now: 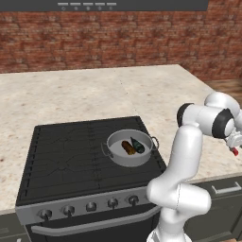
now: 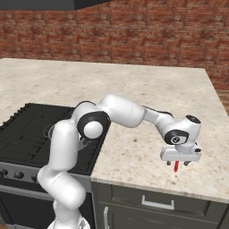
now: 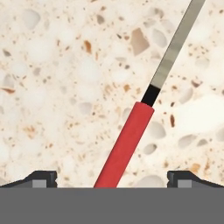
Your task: Put the sweet potato and eggplant in the pot. Retrieve the spatula and lightly stir the vegetables in the pot.
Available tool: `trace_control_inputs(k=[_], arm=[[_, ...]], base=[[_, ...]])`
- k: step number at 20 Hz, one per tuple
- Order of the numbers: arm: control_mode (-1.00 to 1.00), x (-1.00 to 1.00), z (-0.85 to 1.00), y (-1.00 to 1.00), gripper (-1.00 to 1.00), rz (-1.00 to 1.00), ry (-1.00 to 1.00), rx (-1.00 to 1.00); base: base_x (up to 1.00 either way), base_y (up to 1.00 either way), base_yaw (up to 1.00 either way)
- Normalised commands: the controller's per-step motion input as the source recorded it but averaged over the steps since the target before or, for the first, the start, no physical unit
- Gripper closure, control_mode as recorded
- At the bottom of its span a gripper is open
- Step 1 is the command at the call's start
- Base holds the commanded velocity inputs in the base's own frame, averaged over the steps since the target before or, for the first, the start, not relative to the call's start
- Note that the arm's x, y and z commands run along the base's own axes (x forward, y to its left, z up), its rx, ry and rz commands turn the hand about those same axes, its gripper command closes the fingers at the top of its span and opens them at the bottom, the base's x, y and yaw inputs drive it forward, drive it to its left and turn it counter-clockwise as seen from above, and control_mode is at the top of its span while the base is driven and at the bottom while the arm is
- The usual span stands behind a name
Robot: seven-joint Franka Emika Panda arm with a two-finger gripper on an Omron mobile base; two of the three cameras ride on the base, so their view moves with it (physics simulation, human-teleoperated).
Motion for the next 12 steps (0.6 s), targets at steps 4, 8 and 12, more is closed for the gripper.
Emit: trace_control_inputs(k=[4,8,12], arm=[[-1.00,-0.01,-0.15,0.00,-1.00,0.00,0.00,0.00],[-1.00,-0.04,-0.21,0.01,-1.00,0.00,0.00,0.00],[-1.00,0.00,-0.26,0.02,-1.00,0.00,0.00,0.00]], base=[[0.00,0.00,0.00],[0.00,0.00,0.00],[0.00,0.00,0.00]])
